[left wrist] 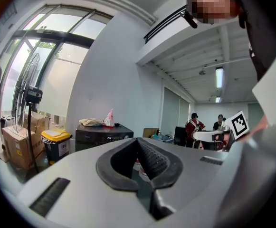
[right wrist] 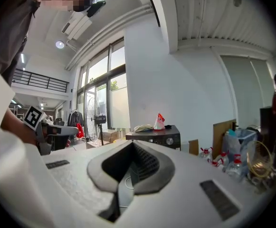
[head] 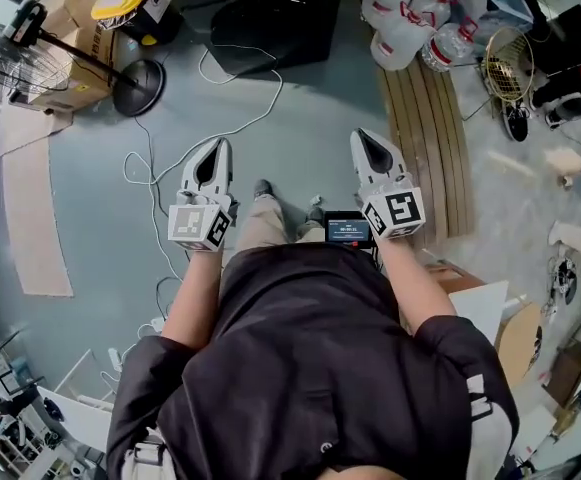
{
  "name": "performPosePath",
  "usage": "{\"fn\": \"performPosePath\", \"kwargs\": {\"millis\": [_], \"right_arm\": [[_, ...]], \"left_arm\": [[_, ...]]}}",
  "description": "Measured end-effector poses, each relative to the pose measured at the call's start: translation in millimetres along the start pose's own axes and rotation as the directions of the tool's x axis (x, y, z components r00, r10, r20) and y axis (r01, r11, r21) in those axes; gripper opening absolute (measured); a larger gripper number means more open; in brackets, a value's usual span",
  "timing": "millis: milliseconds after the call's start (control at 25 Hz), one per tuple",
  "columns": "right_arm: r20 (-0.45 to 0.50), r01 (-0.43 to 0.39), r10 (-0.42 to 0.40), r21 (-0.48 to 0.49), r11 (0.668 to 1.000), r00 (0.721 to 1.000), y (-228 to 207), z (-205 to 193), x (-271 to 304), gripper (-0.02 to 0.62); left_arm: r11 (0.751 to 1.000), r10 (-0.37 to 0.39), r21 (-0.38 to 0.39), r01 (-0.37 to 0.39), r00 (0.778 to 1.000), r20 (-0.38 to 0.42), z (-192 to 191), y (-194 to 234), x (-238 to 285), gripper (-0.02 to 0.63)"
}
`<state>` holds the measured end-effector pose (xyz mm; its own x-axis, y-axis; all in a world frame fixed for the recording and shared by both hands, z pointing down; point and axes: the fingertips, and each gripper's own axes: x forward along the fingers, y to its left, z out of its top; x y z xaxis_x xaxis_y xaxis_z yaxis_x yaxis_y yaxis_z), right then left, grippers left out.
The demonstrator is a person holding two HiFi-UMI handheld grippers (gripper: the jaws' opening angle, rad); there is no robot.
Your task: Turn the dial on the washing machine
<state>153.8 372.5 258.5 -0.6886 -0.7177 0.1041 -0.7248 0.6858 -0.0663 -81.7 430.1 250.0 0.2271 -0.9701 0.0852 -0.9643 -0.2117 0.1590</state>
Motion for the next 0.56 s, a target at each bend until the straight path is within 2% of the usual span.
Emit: {"fn": "performPosePath", "kwargs": {"millis": [160, 400, 560], "right_arm": [[0.017, 0.025, -0.026, 0.027, 0.999, 1.000, 11, 1, -4, 0.002], [0.025, 0.045, -0.045, 0.012, 0.999, 0.999, 34, 15, 6, 0.002], [0.036, 0.062, -0.062, -0.001, 0.998, 0.997, 52, 30, 13, 0.002]], "left_arm": [[1.000, -0.007, 0.007, 0.006, 1.000, 0.014, 11, 2, -7, -0.006], [0.999, -0.039, -0.016, 0.040, 0.999, 0.017, 18, 20, -9, -0.006], [0.996, -0.072, -0.054, 0.076, 0.996, 0.059, 43, 27, -8, -0.006]]}}
